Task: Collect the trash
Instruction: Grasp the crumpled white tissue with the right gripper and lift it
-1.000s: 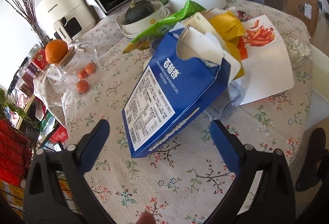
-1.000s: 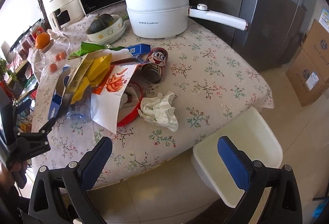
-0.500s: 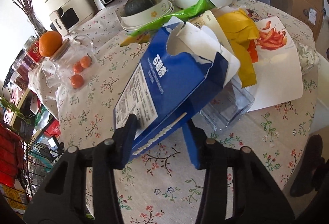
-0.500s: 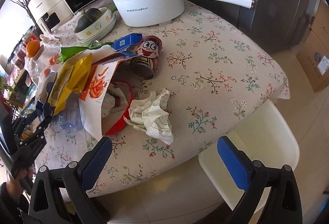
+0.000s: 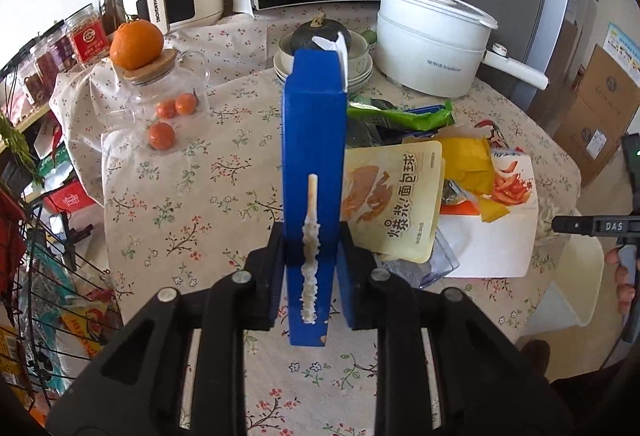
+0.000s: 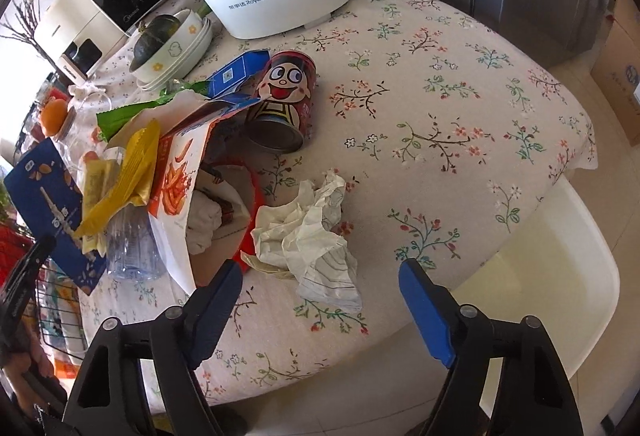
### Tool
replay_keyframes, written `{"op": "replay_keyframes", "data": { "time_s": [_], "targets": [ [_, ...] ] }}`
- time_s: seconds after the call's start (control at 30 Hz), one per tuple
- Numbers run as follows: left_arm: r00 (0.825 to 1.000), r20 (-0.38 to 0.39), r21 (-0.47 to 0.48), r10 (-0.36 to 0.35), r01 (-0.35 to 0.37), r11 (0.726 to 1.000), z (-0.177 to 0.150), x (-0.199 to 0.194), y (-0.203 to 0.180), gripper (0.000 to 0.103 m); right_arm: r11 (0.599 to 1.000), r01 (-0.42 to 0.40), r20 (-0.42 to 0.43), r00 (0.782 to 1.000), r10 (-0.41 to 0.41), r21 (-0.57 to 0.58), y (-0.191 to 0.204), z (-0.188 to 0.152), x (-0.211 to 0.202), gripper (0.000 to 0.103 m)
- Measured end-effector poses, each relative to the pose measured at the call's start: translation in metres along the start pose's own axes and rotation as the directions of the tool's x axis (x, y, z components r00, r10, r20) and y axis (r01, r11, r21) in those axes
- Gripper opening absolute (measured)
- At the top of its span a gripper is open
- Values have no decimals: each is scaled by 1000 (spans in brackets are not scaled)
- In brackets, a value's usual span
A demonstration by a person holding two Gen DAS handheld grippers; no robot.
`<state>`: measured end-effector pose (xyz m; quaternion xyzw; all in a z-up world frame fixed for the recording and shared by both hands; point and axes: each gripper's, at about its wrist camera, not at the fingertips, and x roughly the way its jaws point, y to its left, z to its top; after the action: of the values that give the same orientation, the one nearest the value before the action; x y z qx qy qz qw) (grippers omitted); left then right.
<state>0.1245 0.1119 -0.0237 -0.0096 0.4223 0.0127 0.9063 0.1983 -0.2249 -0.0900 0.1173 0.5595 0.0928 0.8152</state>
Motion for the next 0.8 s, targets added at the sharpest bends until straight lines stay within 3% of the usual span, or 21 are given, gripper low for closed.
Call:
{"op": "replay_keyframes", "data": {
  "time_s": [0.2, 0.43, 0.63, 0.67, 0.7, 0.8],
  "targets": [
    [999, 29, -65, -19, 21, 998, 2, -16, 16, 25, 999, -41, -14, 999, 42, 20, 5, 5, 16, 57],
    [997, 38, -123, -65, 69, 990, -5, -31, 30, 25, 990, -117, -8, 993, 118, 78, -1, 8, 25, 48],
    [990, 57, -180, -128, 136, 974, -6, -44, 39, 25, 989, -130, 16, 992, 129, 69, -1, 4, 12, 40],
    [990, 68, -178, -122, 133, 975, -6, -48, 40, 25, 990, -127, 29, 992, 125, 64, -2, 4, 7, 35],
    [990, 79, -178, -119, 132, 975, -5, -52, 40, 25, 990, -127, 40, 991, 124, 58, -1, 4, 2, 23],
    [986, 109, -186, -129, 148, 971, -3, -61, 40, 25, 990, -125, 88, 989, 120, 63, -7, 3, -15, 23]
  ]
}}
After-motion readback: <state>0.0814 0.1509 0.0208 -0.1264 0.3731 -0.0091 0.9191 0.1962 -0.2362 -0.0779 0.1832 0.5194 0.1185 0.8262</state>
